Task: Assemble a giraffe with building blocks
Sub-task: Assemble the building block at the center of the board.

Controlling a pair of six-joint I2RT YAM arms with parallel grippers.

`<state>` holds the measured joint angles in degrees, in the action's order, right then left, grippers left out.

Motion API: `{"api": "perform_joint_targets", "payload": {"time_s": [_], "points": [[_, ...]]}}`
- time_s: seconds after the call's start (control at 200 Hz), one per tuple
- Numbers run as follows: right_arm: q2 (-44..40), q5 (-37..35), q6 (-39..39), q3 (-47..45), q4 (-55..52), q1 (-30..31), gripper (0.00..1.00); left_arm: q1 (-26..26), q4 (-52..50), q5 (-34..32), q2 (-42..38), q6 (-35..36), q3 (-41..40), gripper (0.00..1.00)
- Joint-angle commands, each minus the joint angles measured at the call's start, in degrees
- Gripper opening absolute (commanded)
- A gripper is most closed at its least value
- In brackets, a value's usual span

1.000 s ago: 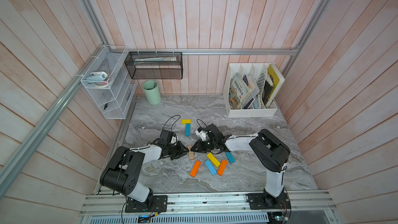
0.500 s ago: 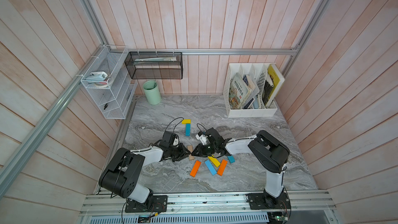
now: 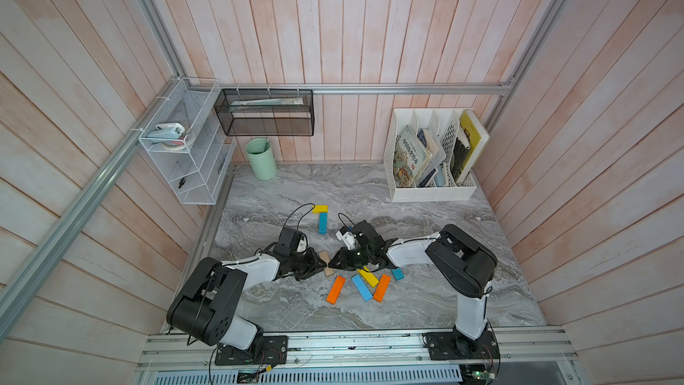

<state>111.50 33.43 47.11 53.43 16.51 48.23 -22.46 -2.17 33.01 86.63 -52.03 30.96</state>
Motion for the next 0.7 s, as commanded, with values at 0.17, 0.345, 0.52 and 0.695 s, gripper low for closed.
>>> {"api": "perform_joint_targets", "payload": {"time_s": [0.17,0.345,0.52,0.695], "points": [[6.8,2.8,-0.4,7.9,-0.7,1.6,0.22,1.6,0.3,-0.1,7.9,3.5,5.3,0.20],[9.4,3.7,-0.5,11.1,-1.3,1.4,0.22,3.6,-1.2,0.6,10.4,5.6,8.0,0.20],[10.7,4.4,-0.9,13.7,-2.3,1.5,0.22,5.2,-3.1,1.4,12.7,7.7,10.9,0.20],[10.3,4.4,-0.8,13.6,-2.6,1.5,0.22,5.5,-6.1,1.0,12.8,9.4,12.9,0.26]]}}
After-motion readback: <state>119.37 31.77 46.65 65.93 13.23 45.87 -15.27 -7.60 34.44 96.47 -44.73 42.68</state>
